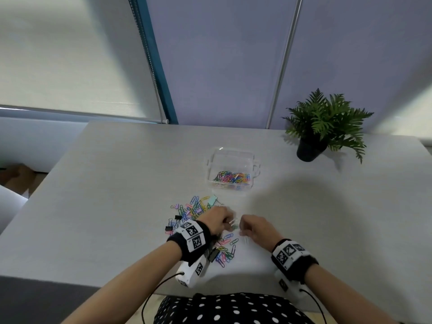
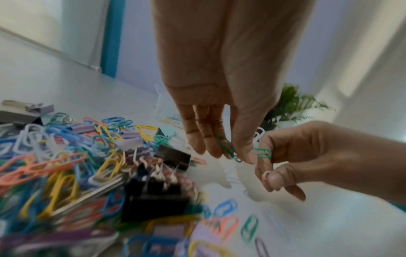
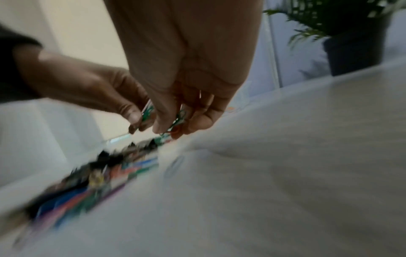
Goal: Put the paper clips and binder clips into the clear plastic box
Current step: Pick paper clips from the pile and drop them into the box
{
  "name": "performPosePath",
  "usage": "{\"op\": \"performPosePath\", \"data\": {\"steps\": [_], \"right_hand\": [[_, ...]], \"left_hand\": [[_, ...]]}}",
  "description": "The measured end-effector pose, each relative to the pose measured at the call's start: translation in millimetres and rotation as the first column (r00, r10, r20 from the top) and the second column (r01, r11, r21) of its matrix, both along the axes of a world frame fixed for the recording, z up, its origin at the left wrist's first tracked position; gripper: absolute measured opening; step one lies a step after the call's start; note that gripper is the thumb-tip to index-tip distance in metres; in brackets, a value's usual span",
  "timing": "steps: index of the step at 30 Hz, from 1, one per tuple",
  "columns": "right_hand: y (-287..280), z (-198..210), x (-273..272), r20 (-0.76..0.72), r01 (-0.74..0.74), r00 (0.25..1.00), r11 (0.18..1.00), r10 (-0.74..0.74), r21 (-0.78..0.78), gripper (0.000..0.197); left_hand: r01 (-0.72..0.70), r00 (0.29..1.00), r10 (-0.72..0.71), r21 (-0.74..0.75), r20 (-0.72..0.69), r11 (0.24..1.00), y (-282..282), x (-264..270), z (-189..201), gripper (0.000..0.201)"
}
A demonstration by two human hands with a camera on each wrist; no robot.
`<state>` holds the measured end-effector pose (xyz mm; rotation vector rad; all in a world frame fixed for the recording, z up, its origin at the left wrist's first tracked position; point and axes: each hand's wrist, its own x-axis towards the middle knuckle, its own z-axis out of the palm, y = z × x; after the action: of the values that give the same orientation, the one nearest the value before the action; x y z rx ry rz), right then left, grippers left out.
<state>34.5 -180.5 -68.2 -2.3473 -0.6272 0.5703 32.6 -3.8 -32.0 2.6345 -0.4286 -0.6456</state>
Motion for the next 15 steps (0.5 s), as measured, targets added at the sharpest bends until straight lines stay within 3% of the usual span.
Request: {"op": "performPosePath", "data": {"steps": [2,8,11,15], "right_hand": [[-5.0,9.8,10.9,-0.067,0.102,0.993,0.984,-0.093,0.143,0.025],[-4.5,45.9,67.3,-0.144,0.324,0.946,0.868,-0.291,0.376,0.014],[3.6,57.1,97.8,-0.162,0.406,0.913,0.808,-0.373,0.427,0.015],[16.0,54.7,128.2,-0.163,0.48,0.876,0.788,-0.454,0.386,0.021]], "left_hand": [[-0.105,0.995,0.104,-0.101,-0.011,0.989,4.7,8.6,8.9,0.017],[-0.342,0.938,0.342,-0.338,-0.061,0.877,27.1,53.4,33.2,0.009],[-0.389,0.915,0.403,-0.297,-0.017,0.872,33.8,82.7,40.3,0.015],[-0.428,0.896,0.439,-0.144,0.057,0.892,36.3,112.2,38.5,0.011]]}}
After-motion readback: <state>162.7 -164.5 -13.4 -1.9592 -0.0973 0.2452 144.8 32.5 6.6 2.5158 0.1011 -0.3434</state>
